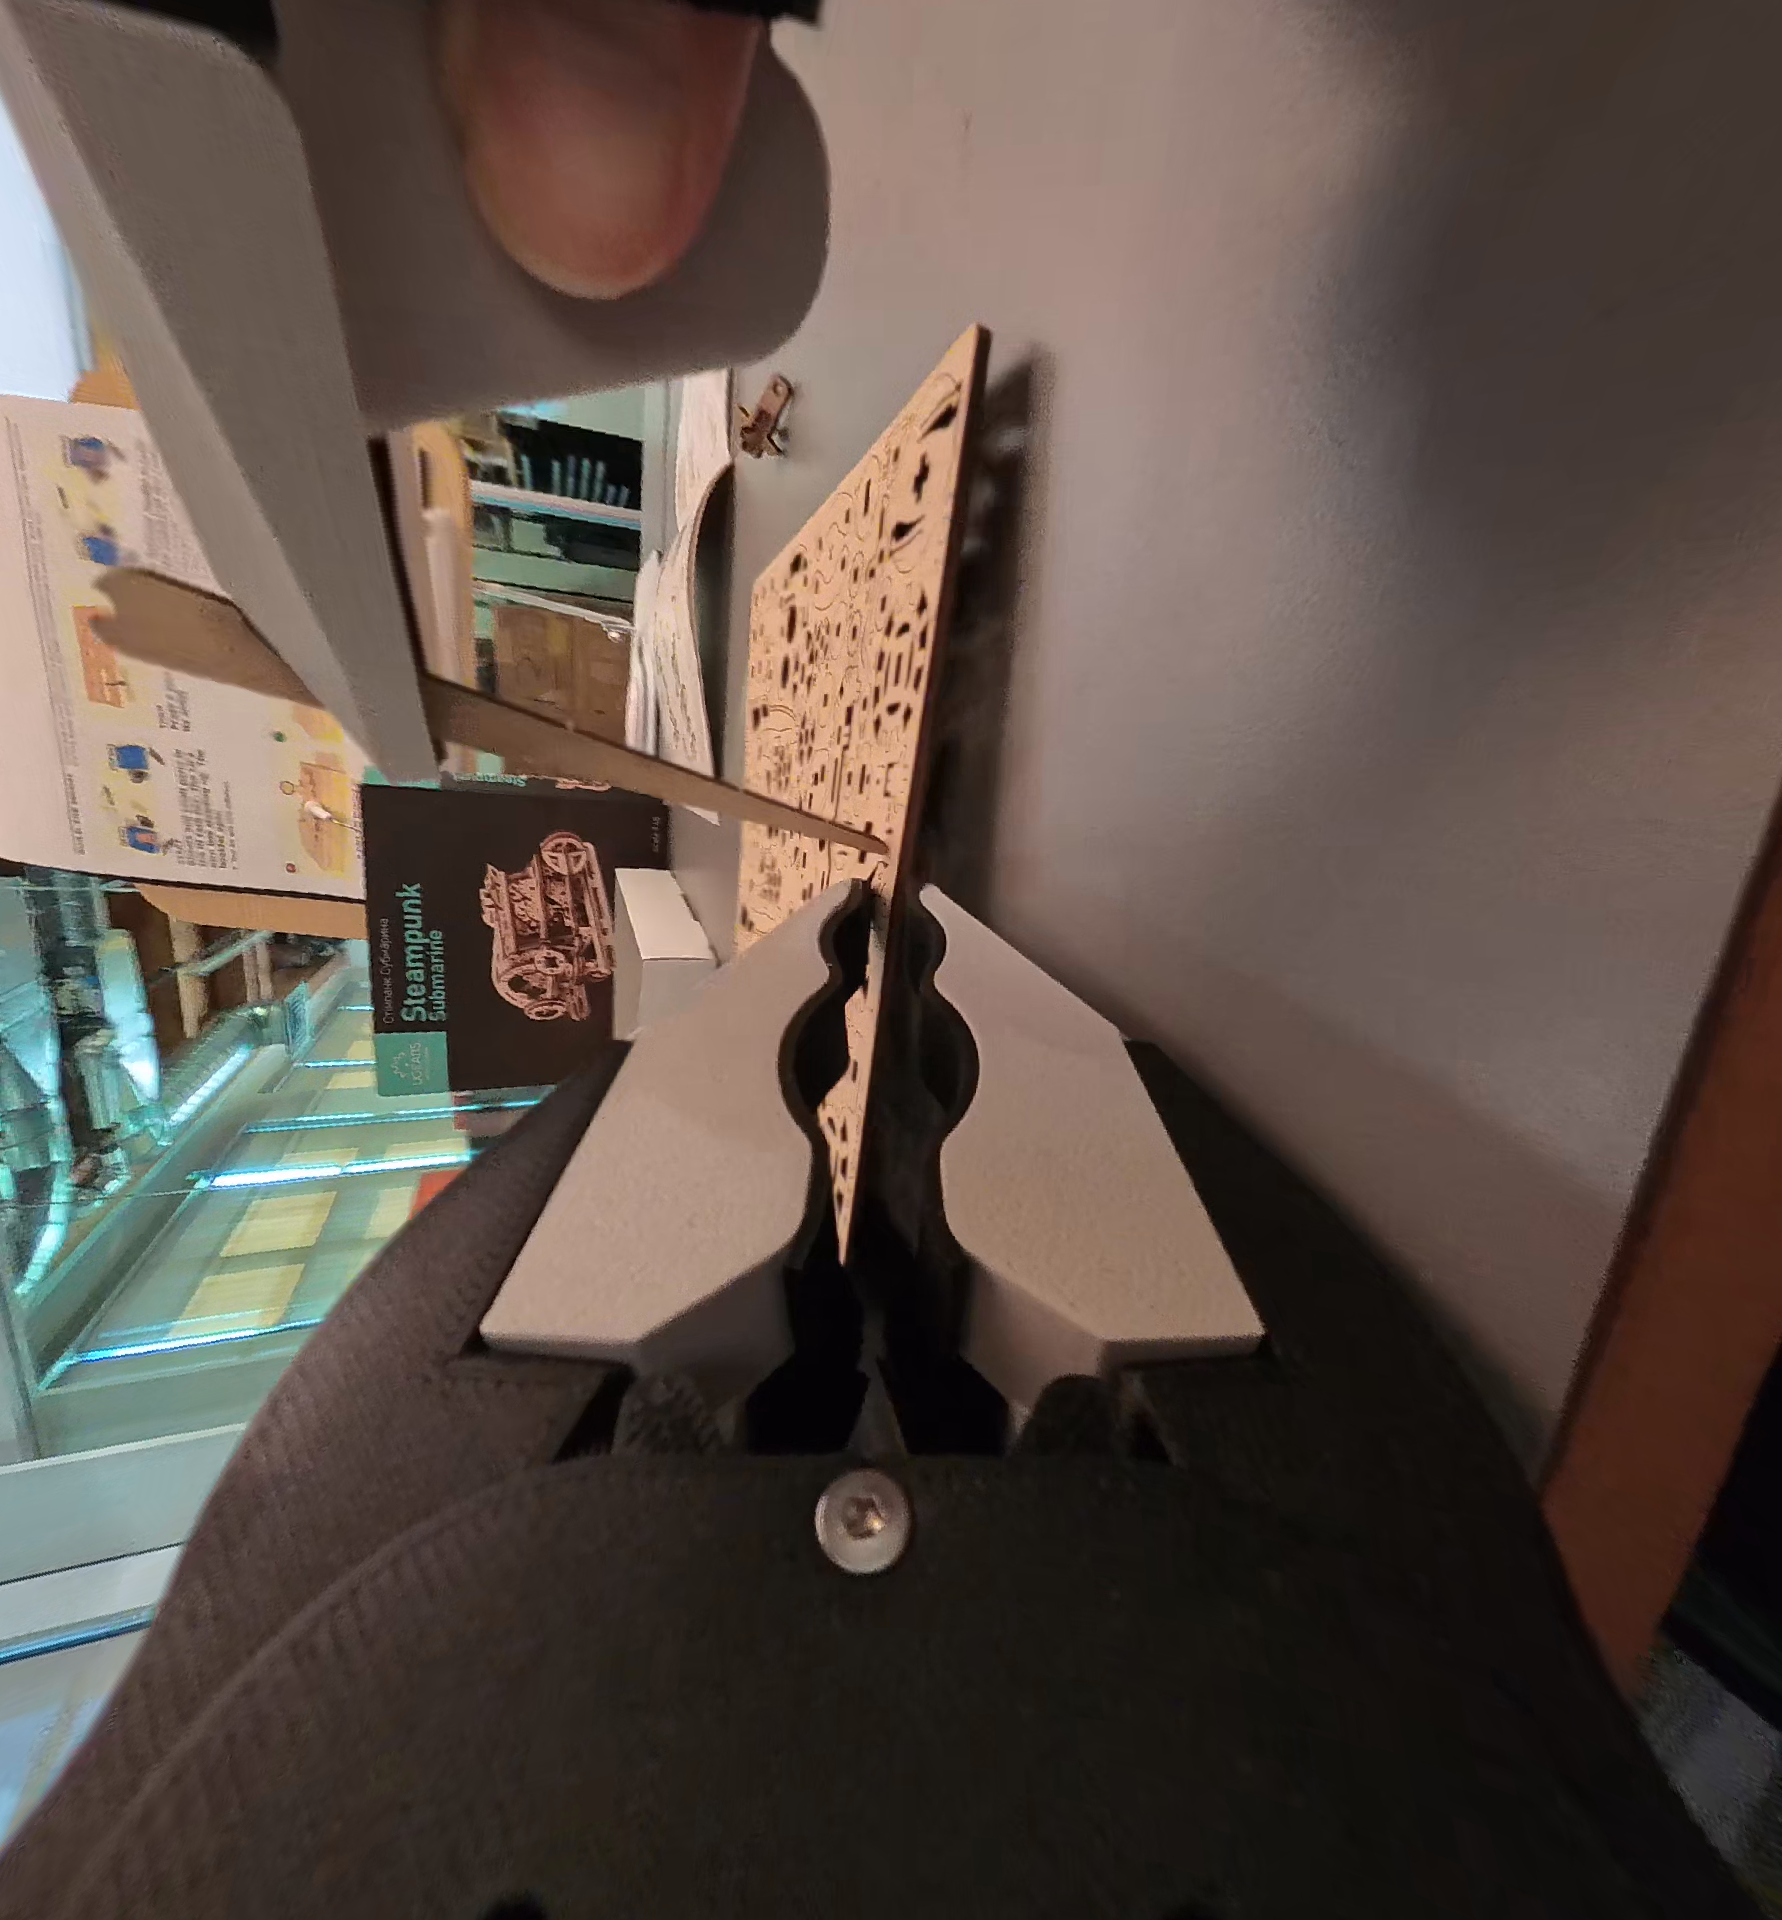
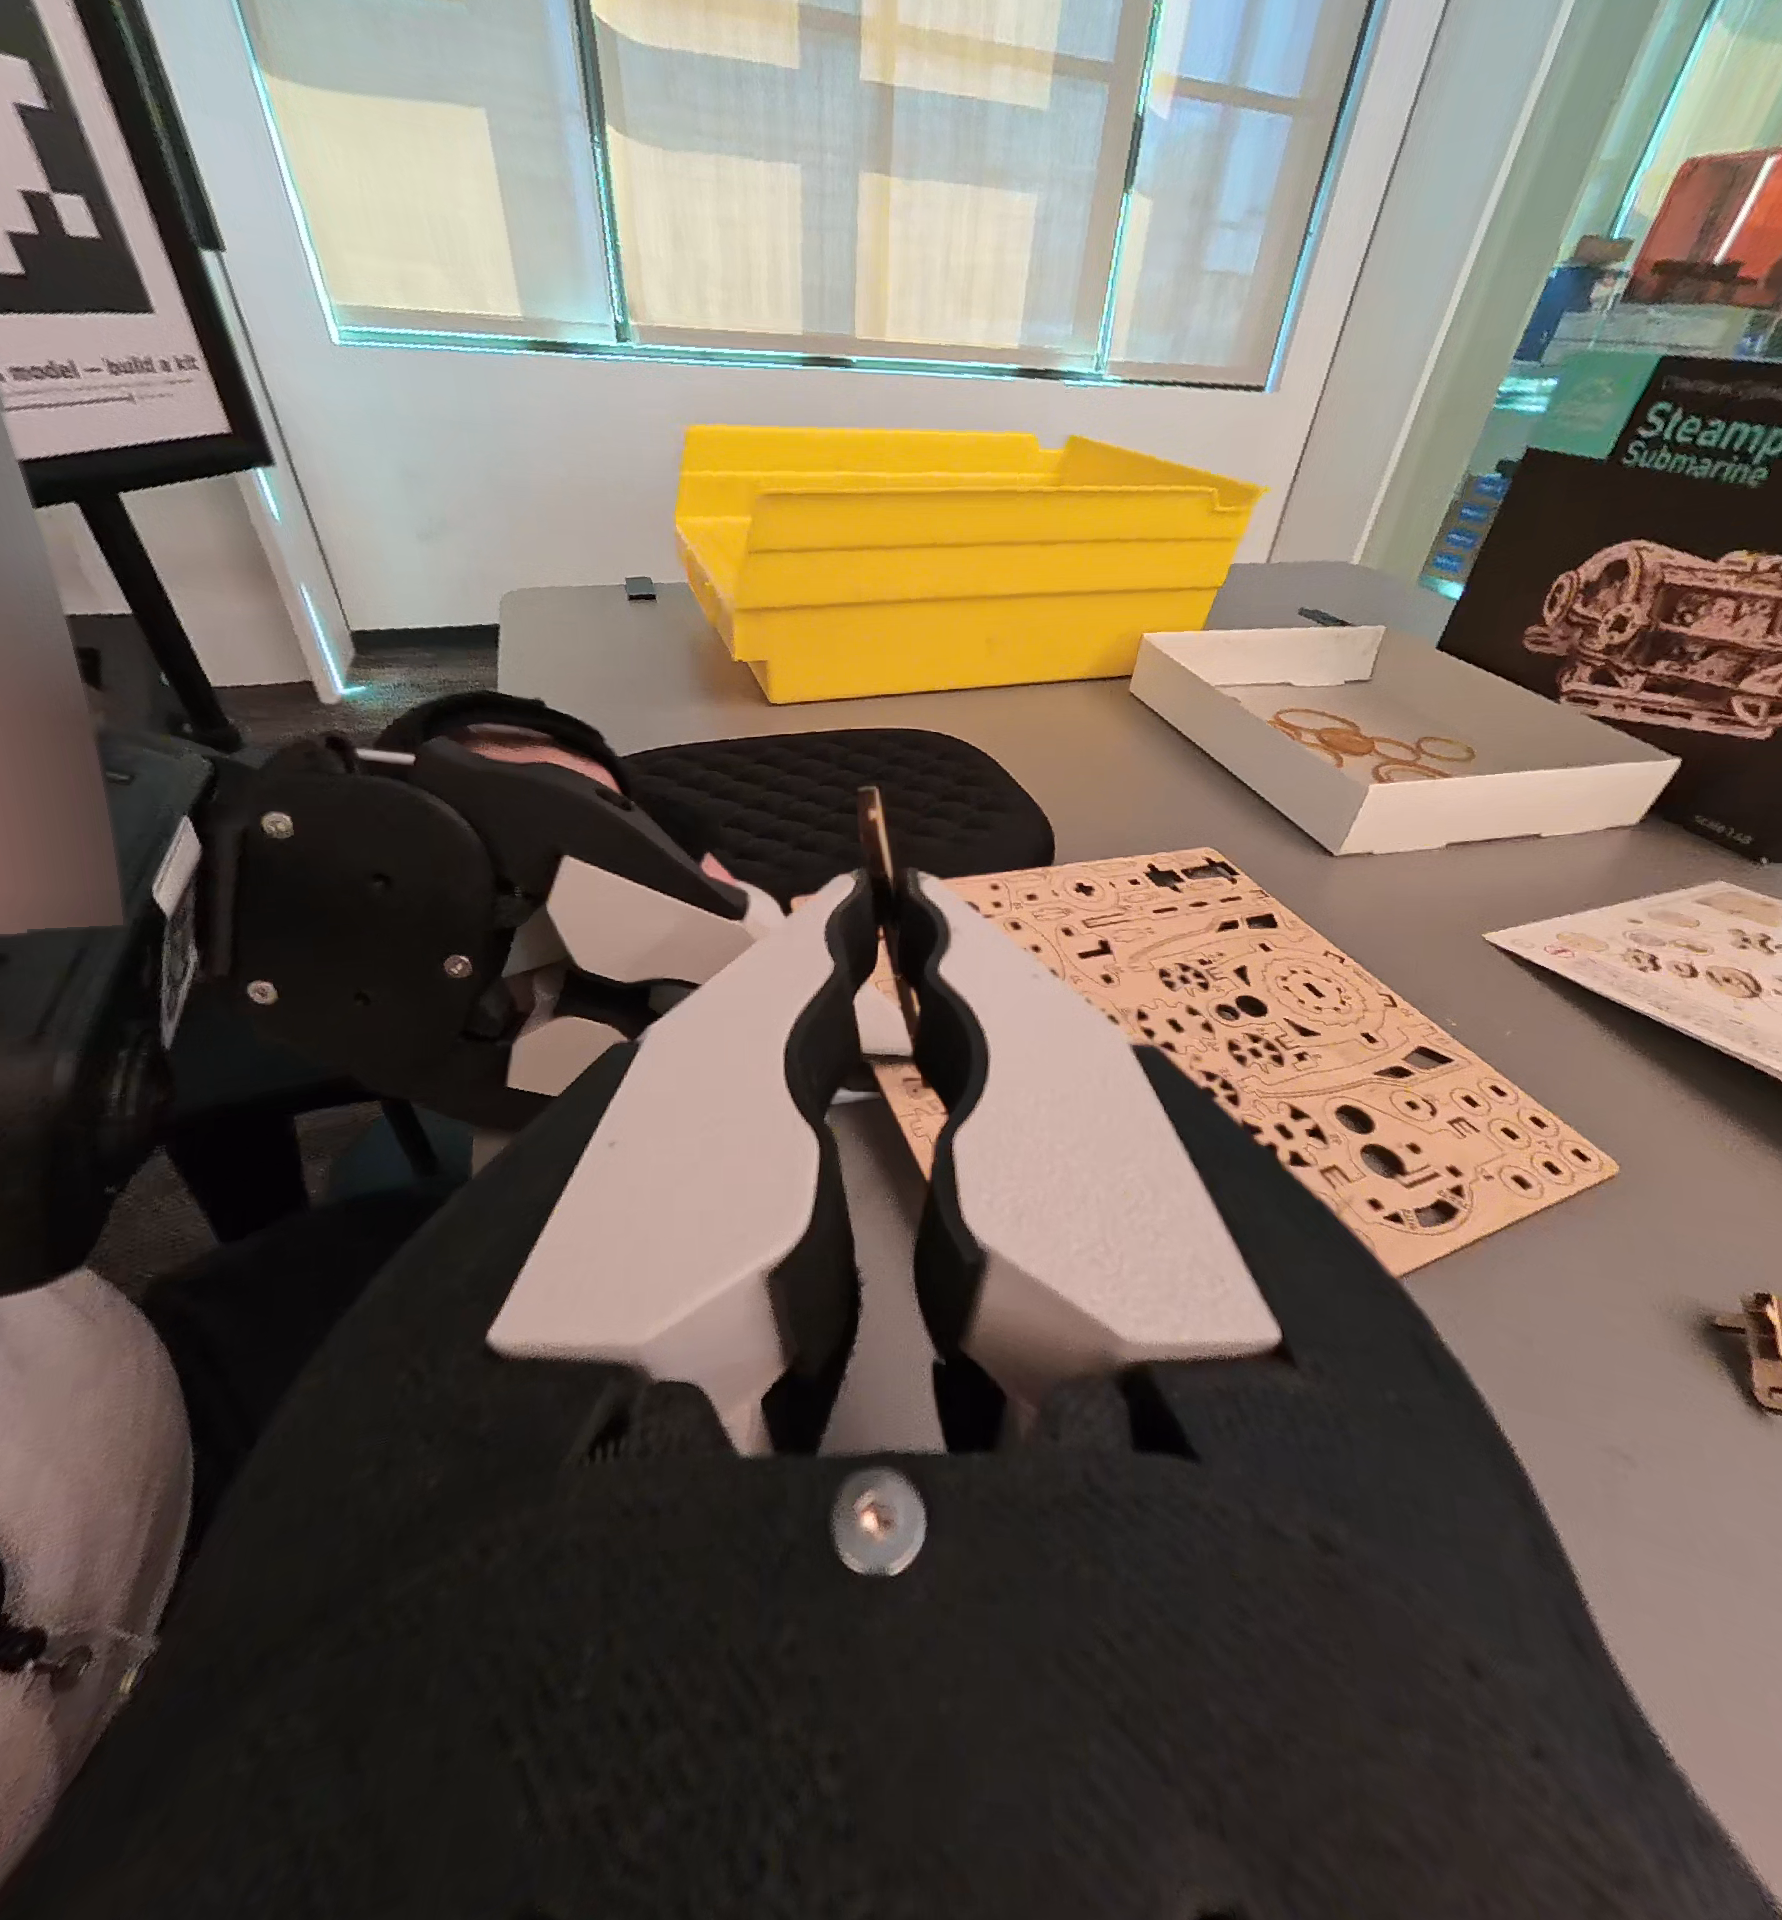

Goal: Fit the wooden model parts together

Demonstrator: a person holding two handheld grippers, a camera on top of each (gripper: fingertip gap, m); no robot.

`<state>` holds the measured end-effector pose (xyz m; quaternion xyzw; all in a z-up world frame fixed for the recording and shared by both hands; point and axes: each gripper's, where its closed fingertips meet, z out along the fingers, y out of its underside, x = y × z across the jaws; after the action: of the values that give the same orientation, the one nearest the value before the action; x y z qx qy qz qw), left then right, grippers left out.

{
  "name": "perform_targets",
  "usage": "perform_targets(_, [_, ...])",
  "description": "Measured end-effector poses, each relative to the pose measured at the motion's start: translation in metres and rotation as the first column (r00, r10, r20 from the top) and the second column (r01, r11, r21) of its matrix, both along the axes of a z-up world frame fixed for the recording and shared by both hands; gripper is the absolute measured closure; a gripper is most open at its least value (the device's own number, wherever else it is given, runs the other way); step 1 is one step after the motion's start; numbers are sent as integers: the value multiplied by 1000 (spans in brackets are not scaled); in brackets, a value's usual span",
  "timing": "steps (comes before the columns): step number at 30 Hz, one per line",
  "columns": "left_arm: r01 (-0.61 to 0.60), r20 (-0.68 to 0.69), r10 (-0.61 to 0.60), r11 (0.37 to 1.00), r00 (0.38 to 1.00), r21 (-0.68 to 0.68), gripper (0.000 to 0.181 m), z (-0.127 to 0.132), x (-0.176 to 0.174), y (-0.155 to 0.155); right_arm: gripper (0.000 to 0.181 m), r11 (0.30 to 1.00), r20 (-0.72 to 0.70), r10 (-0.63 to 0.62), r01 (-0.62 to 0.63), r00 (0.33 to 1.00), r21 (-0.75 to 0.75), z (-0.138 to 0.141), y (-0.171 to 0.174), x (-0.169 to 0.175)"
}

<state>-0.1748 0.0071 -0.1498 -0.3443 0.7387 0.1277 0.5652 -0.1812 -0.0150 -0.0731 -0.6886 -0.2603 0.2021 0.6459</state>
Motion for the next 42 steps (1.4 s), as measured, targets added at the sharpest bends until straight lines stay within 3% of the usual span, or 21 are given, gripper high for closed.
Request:
perform_targets(4, [58, 82, -70, 989, 994, 136, 181, 15, 4, -6, 178, 995, -77, -58, 64, 995, 75, 17, -3, 17])
perform_targets(8, [56, 72, -64, 993, 995, 106, 179, 12, 4, -5, 178, 994, -59, -81, 85, 995, 68, 14, 0, 18])
perform_targets(14, [76, 90, -88, 988, 992, 136, 180, 16, 4, -8, 178, 992, -167, -105, 115, 980, 52, 22, 3, 32])
perform_targets(18, [85, 80, -94, 991, 992, 108, 179, 13, 5, -9, 179, 993, -325, -64, 30, 944, -111, 31, 15, 33])
perform_targets(23, [85, 82, -93, 992, 992, 96, 179, 13, 5, -9, 179, 944, -182, -83, 18, 980, -331, 18, 46, 35])
perform_targets(27, [86, 83, -94, 991, 992, 99, 179, 13, 5, -9, 179, 878, -162, -71, -15, 984, -478, 7, 60, 37])
perform_targets(33, [93, 91, -104, 989, 990, 114, 179, 14, 5, -10, 179, 766, -291, -62, -141, 955, -627, -2, 68, 45])
perform_targets(39, [99, 89, -109, 989, 990, 111, 179, 14, 6, -11, 179, 543, -471, -61, -366, 880, -756, -20, 79, 53])
perform_targets(42, [109, 90, -119, 988, 989, 113, 179, 14, 6, -13, 179, 433, -489, -58, -420, 870, -798, -31, 84, 52])
